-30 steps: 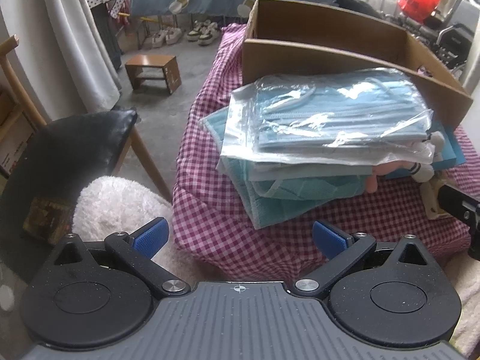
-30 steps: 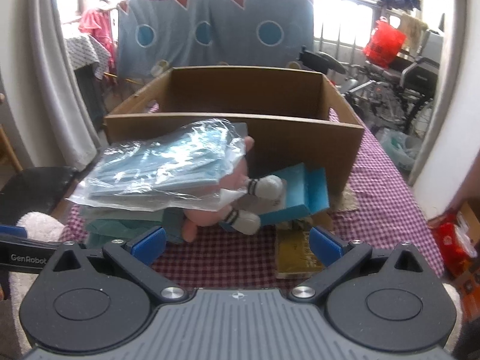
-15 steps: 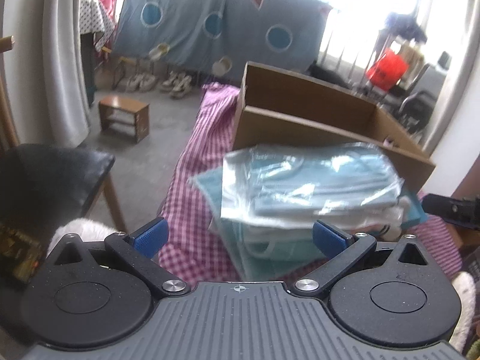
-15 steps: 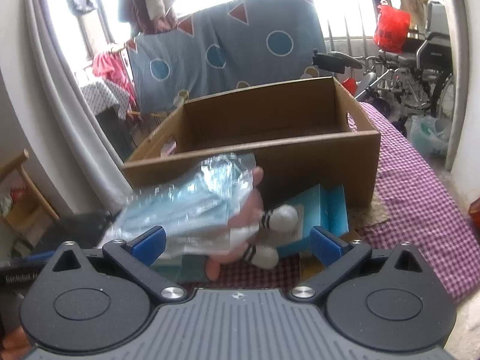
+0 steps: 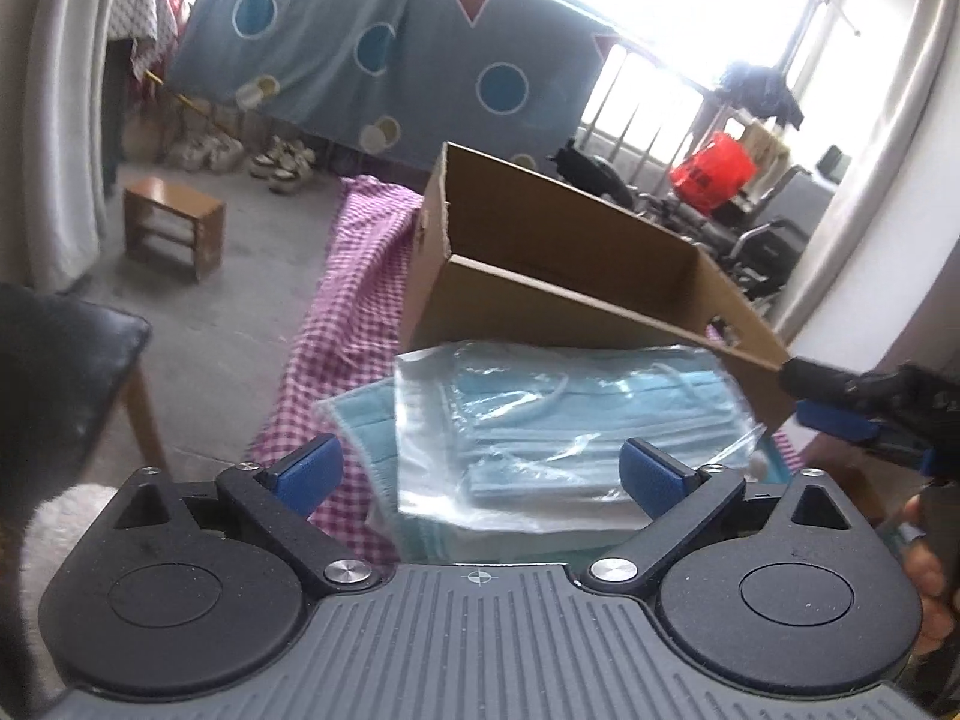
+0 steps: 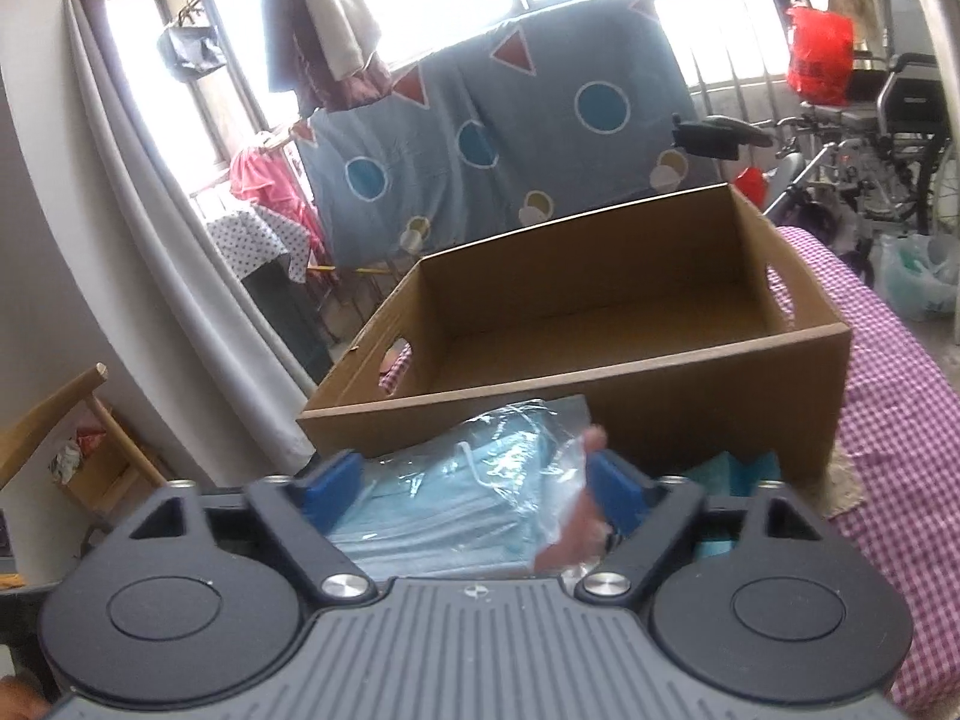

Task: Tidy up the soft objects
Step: 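Move both tools to the plastic-wrapped blue mask pack and grasp it, then lift the mask pack with both tools and carry it toward the cardboard box, then lower the mask pack into the box and open both tools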

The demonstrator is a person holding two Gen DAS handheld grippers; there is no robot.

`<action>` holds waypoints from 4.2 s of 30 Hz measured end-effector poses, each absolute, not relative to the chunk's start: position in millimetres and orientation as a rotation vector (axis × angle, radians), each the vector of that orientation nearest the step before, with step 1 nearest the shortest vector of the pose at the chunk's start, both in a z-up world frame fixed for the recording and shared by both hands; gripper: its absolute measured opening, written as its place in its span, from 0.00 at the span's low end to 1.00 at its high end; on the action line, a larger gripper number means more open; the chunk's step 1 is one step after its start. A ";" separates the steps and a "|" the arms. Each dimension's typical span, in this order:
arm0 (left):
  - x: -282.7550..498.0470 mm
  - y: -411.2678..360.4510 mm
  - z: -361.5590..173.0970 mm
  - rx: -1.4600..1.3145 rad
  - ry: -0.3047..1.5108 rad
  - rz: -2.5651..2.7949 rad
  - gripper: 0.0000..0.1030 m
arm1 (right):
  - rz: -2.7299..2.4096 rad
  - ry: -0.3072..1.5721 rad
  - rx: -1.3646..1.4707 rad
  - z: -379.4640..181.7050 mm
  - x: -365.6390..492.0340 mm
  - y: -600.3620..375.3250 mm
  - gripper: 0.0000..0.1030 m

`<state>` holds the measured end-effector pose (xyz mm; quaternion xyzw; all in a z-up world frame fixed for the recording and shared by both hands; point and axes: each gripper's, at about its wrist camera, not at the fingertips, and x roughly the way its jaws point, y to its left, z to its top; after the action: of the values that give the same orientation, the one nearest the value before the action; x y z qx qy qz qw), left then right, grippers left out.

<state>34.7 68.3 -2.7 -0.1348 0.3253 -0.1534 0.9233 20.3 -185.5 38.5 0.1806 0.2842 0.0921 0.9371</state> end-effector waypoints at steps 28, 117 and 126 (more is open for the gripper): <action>91.6 82.4 -23.4 -0.470 0.835 -0.461 0.64 | 0.204 0.676 0.494 15.3 56.9 -199.8 0.48; 186.1 23.4 87.4 -0.285 0.548 -0.496 0.42 | 0.371 0.579 0.679 90.3 180.1 -279.3 0.22; 276.0 -8.6 53.1 -0.207 0.698 -0.443 0.42 | 0.287 0.791 0.793 18.7 288.5 -313.6 0.22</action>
<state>276.0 -8.6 53.1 -0.1005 0.3385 -0.2150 0.9106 288.5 -313.6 18.7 0.3747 0.3738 0.1359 0.8375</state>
